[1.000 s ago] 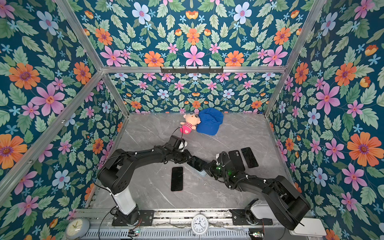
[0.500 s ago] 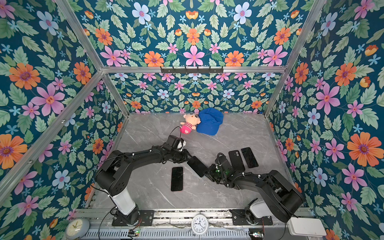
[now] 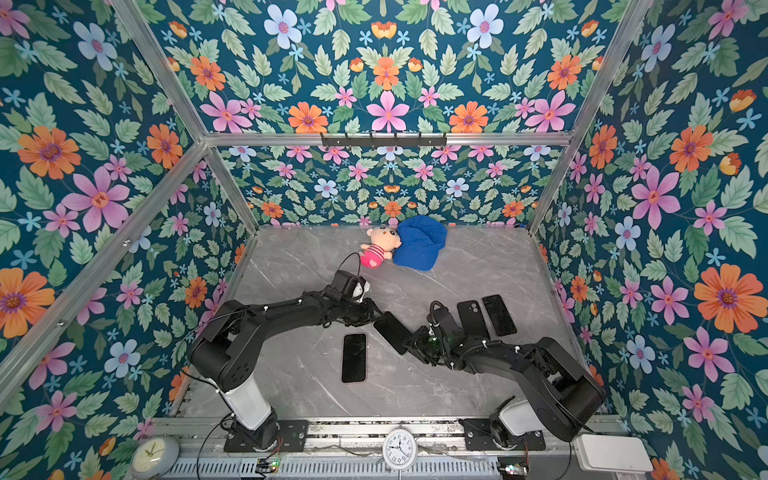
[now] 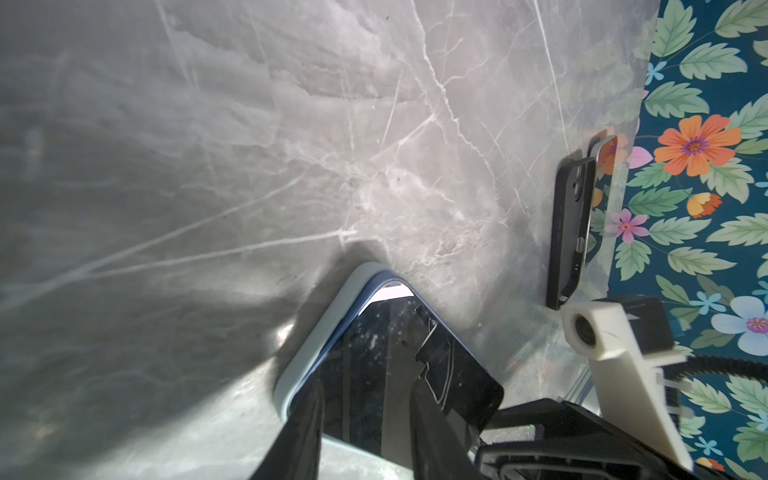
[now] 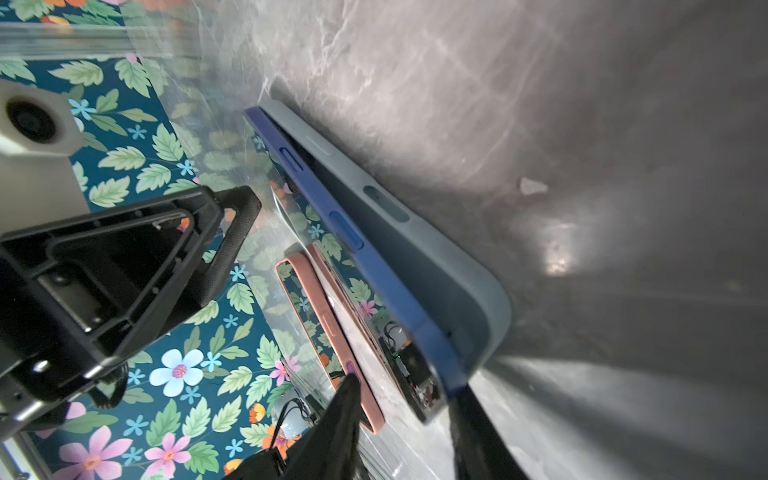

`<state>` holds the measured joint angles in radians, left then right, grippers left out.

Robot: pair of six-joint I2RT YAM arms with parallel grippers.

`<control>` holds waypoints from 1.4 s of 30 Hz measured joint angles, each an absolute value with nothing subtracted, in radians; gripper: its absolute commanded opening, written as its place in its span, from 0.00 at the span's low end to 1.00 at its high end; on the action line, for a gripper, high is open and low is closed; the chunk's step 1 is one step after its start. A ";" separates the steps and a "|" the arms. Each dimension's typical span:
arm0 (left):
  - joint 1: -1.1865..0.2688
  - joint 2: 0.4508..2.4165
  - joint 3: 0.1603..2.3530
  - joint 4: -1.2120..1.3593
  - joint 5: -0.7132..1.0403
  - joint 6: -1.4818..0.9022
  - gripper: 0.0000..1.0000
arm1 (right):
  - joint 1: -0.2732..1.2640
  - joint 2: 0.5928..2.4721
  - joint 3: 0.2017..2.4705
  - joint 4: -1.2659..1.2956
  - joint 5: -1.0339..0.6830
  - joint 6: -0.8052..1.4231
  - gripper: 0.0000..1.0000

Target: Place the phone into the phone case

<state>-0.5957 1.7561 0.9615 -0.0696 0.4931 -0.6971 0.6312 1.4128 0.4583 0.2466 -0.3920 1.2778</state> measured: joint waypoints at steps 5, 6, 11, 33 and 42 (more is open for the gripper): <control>-0.596 1.742 0.950 -0.070 0.489 -0.696 0.45 | 0.631 1.402 0.477 0.178 -0.393 1.253 0.43; -0.596 1.738 0.947 -0.070 0.487 -0.697 0.45 | 0.631 1.402 0.479 0.170 -0.395 1.253 0.43; -0.596 1.724 0.928 -0.070 0.487 -0.699 0.48 | 0.632 1.399 0.497 0.119 -0.412 1.225 0.44; -0.609 1.789 1.020 -0.143 0.455 -0.652 0.50 | 0.693 1.374 0.605 -0.147 -0.363 1.003 0.34; -0.609 1.819 1.030 -0.144 0.458 -0.651 0.40 | 0.701 1.425 0.631 -0.108 -0.371 1.004 0.30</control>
